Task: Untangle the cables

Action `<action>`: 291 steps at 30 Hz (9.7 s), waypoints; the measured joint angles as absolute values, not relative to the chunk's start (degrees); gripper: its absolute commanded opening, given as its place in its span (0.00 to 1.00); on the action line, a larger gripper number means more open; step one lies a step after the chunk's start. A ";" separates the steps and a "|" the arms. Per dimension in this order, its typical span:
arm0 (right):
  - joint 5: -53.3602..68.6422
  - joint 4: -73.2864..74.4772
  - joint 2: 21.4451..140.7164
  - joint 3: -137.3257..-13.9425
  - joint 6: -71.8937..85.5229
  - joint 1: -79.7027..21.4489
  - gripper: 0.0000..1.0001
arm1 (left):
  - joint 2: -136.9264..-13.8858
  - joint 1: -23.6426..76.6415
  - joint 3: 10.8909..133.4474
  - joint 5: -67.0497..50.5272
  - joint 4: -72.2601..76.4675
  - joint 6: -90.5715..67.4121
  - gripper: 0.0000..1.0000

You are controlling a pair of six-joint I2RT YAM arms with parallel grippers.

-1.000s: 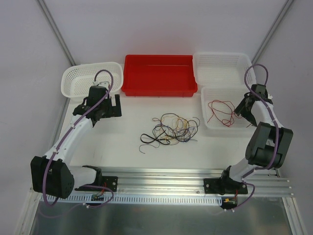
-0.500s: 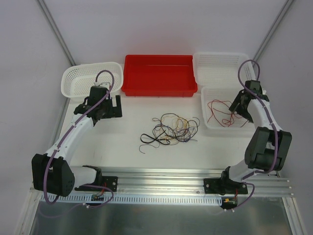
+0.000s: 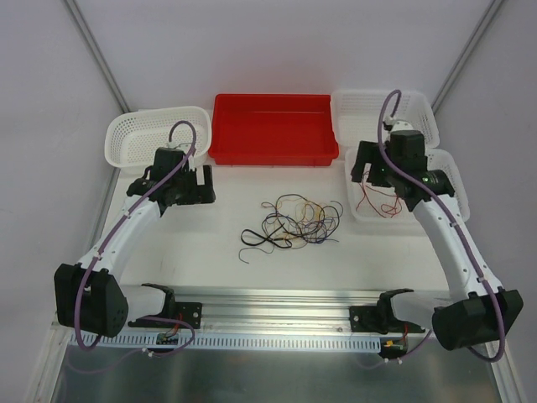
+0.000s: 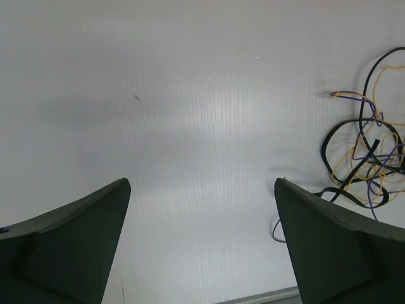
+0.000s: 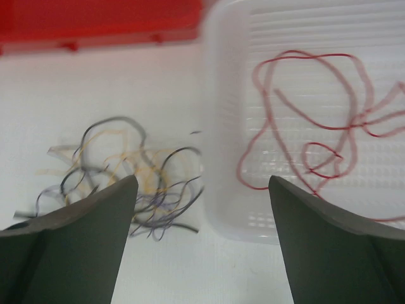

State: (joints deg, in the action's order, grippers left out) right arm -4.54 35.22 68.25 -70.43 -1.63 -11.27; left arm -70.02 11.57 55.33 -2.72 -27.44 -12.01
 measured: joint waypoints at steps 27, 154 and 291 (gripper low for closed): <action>22.74 22.00 97.41 -66.00 -17.32 -37.47 0.10 | -71.05 14.59 55.33 -5.69 -28.25 -11.49 0.99; 8.45 25.39 81.28 -62.52 -2.22 -39.16 0.76 | -73.82 14.70 57.49 -6.48 -32.16 -11.09 0.99; -7.03 14.94 77.62 -49.01 -4.36 -36.45 0.67 | -106.37 40.58 66.52 8.58 -15.94 -39.62 0.27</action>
State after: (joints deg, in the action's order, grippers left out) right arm -7.03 14.94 77.62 -49.01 -4.36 -36.45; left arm -106.37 40.58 66.52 8.58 -15.94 -39.62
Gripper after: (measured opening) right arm 0.686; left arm 0.269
